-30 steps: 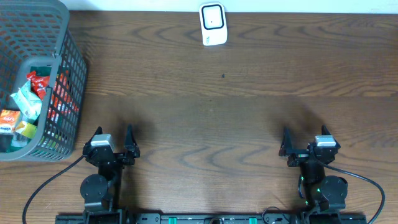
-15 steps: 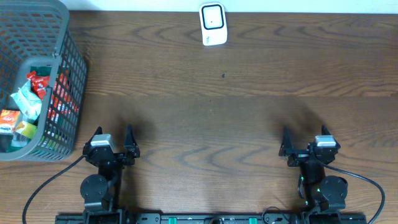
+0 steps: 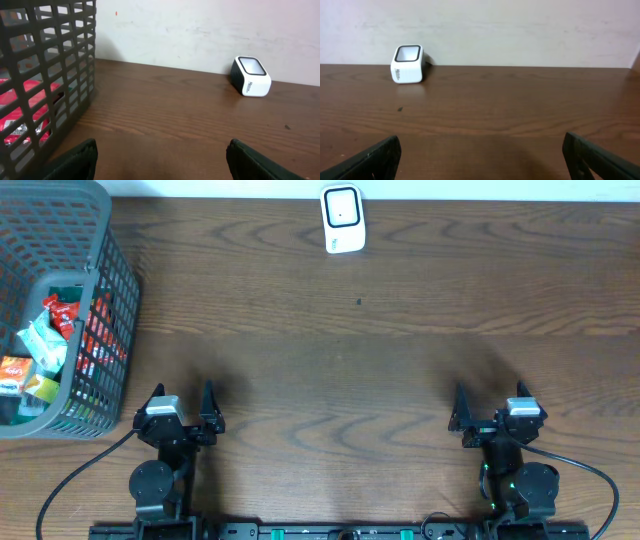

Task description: Scan the item barcode

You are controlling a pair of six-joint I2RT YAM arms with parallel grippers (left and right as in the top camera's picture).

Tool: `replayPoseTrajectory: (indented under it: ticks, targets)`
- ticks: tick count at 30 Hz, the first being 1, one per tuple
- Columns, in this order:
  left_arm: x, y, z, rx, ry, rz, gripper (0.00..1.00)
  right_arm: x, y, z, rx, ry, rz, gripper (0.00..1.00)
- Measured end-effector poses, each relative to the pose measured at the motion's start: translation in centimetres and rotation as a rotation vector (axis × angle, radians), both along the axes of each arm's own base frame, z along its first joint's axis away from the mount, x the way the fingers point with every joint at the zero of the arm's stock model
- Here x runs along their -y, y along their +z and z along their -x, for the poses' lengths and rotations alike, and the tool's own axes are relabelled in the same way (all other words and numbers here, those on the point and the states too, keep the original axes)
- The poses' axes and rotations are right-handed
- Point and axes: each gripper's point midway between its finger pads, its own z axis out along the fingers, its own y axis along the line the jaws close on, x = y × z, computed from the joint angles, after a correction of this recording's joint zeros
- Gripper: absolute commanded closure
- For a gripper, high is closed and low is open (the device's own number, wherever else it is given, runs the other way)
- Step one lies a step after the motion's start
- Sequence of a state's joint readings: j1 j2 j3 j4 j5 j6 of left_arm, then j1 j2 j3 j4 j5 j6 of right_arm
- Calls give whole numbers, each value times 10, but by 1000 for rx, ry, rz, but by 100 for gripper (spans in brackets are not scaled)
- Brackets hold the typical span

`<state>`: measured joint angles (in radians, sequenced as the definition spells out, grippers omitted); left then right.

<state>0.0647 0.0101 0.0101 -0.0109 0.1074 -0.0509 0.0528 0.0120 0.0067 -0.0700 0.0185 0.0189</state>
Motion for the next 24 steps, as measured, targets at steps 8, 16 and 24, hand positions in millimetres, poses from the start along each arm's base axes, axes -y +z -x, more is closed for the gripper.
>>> replayPoseTrajectory:
  ticks: [8, 16, 24]
  targets:
    - [0, 1, 0, 3, 1, 0, 16, 0, 0, 0, 0, 0, 0, 1]
    - [0, 1, 0, 4, 2, 38, 16, 0, 0, 0, 0, 0, 0, 1]
    - [26, 21, 7, -17, -136, 167, 16, 0, 0, 0, 0, 0, 0, 1]
